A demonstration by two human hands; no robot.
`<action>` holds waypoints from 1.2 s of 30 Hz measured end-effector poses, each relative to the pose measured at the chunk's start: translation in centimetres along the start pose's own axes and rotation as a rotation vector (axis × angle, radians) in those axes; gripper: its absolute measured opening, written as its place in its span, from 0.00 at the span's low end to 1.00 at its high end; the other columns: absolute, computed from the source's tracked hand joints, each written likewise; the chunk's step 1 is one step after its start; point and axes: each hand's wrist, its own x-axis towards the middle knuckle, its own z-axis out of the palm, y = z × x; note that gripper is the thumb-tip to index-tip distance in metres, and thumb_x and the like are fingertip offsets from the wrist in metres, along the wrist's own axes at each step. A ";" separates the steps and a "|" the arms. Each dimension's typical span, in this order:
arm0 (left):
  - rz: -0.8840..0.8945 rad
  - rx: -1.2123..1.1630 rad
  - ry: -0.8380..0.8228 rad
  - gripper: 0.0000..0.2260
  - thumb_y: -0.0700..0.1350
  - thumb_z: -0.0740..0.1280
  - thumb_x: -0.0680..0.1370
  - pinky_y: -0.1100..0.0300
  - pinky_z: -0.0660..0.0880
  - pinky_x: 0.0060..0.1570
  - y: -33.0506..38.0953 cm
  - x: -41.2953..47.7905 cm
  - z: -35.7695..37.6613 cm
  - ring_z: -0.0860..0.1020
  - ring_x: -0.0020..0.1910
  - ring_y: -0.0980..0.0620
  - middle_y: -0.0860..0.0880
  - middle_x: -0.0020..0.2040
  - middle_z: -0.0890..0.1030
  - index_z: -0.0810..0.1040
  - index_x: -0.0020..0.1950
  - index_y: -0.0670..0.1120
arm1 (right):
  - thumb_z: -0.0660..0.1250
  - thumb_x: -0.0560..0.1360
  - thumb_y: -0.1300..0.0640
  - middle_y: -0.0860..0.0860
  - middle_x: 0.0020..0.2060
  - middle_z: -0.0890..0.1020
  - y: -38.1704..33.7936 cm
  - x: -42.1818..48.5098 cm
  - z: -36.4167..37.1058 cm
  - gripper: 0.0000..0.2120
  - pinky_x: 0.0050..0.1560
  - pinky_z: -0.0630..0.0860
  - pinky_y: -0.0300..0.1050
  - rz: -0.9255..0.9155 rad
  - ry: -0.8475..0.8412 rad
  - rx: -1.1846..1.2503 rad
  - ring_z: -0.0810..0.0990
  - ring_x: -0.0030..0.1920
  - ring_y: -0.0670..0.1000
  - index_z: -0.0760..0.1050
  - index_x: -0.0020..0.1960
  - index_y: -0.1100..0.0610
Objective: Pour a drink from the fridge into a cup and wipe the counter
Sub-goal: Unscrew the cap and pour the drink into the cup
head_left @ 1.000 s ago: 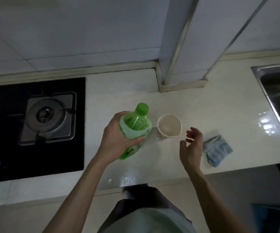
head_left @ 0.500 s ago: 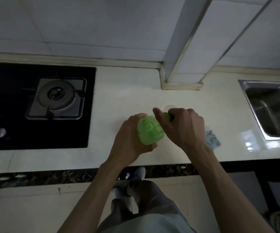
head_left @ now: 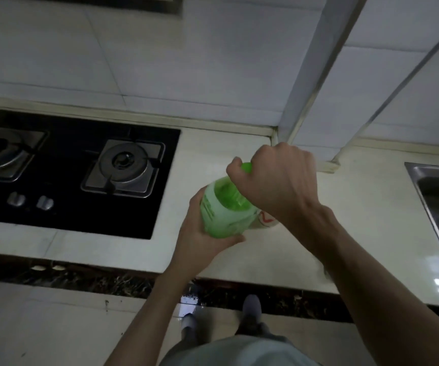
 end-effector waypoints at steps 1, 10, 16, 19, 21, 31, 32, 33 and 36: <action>0.003 -0.003 0.041 0.42 0.41 0.84 0.60 0.67 0.77 0.49 0.3 0.4 0.8 0.78 0.56 0.63 0.61 0.58 0.78 0.67 0.64 0.64 | 0.59 0.74 0.45 0.49 0.19 0.58 0.7 0.4 -0.5 0.27 0.29 0.54 0.38 -0.015 0.030 -0.005 0.57 0.21 0.49 0.55 0.23 0.56; 0.099 0.314 0.152 0.35 0.56 0.82 0.60 0.78 0.68 0.41 4.9 3.0 6.2 0.74 0.49 0.72 0.61 0.51 0.76 0.65 0.59 0.64 | 0.56 0.76 0.43 0.51 0.25 0.63 8.5 3.4 -3.0 0.24 0.29 0.53 0.41 -0.020 0.037 -0.004 0.59 0.26 0.49 0.59 0.27 0.56; 0.130 0.305 0.026 0.38 0.58 0.82 0.56 0.54 0.79 0.51 6.4 3.5 5.8 0.80 0.53 0.60 0.59 0.52 0.81 0.70 0.62 0.57 | 0.55 0.69 0.46 0.46 0.18 0.51 10.2 3.9 -3.4 0.24 0.29 0.51 0.35 -0.141 0.260 0.120 0.50 0.20 0.46 0.48 0.23 0.54; 0.129 0.338 -0.035 0.38 0.58 0.82 0.55 0.52 0.80 0.50 7.5 3.7 5.5 0.80 0.52 0.59 0.60 0.51 0.81 0.71 0.61 0.56 | 0.53 0.70 0.46 0.46 0.18 0.50 11.1 4.0 -3.3 0.23 0.29 0.52 0.36 -0.188 0.283 0.179 0.49 0.20 0.46 0.47 0.23 0.54; 0.133 0.374 -0.059 0.37 0.57 0.82 0.55 0.53 0.80 0.50 8.1 4.0 5.4 0.80 0.51 0.60 0.61 0.51 0.81 0.71 0.60 0.57 | 0.53 0.70 0.47 0.45 0.18 0.49 11.6 4.1 -3.2 0.23 0.29 0.51 0.37 -0.215 0.283 0.214 0.49 0.20 0.45 0.47 0.23 0.53; -0.100 0.136 -0.489 0.34 0.35 0.82 0.61 0.48 0.80 0.54 9.2 5.0 3.2 0.83 0.54 0.49 0.47 0.54 0.84 0.74 0.63 0.50 | 0.53 0.74 0.44 0.49 0.17 0.59 12.4 4.2 -3.0 0.26 0.29 0.54 0.39 -0.397 0.166 0.246 0.57 0.19 0.50 0.62 0.22 0.58; -0.082 0.187 -0.408 0.34 0.39 0.83 0.60 0.49 0.80 0.54 9.2 4.8 3.7 0.82 0.54 0.52 0.50 0.54 0.83 0.73 0.63 0.51 | 0.52 0.75 0.41 0.50 0.18 0.61 12.5 4.1 -3.2 0.28 0.29 0.56 0.40 -0.306 0.096 0.203 0.59 0.20 0.50 0.64 0.23 0.59; -0.049 0.261 -0.314 0.35 0.44 0.84 0.60 0.52 0.80 0.54 9.0 4.5 4.2 0.81 0.53 0.57 0.53 0.53 0.83 0.73 0.62 0.53 | 0.53 0.76 0.38 0.51 0.20 0.63 12.6 4.0 -3.4 0.30 0.30 0.58 0.42 -0.206 0.031 0.169 0.62 0.22 0.50 0.65 0.25 0.60; 0.096 0.509 -0.131 0.37 0.58 0.81 0.57 0.66 0.75 0.49 8.7 4.0 5.4 0.77 0.51 0.65 0.61 0.52 0.78 0.68 0.61 0.58 | 0.54 0.77 0.35 0.53 0.26 0.68 13.0 3.5 -3.3 0.30 0.36 0.63 0.45 -0.001 -0.090 0.096 0.66 0.28 0.52 0.65 0.28 0.59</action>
